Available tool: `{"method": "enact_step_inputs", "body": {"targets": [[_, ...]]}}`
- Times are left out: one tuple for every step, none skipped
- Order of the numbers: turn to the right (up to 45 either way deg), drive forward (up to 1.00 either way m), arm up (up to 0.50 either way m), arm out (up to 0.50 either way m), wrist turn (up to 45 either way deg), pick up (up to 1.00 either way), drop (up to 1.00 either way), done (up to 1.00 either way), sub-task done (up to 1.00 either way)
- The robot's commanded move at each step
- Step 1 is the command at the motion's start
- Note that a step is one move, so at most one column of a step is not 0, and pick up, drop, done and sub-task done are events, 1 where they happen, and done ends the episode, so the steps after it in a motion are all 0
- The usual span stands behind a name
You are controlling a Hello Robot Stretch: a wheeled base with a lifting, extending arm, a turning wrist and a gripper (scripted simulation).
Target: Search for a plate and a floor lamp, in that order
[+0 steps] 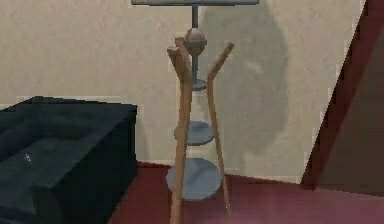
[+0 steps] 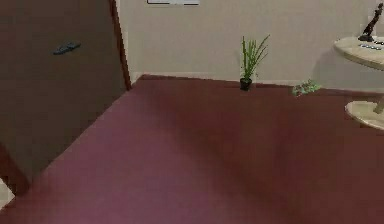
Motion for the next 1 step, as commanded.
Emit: {"method": "enact_step_inputs", "body": {"targets": [[0.0, 0.00, 0.00, 0.00, 0.0, 0.00, 0.00, 1.00, 0.00]]}}
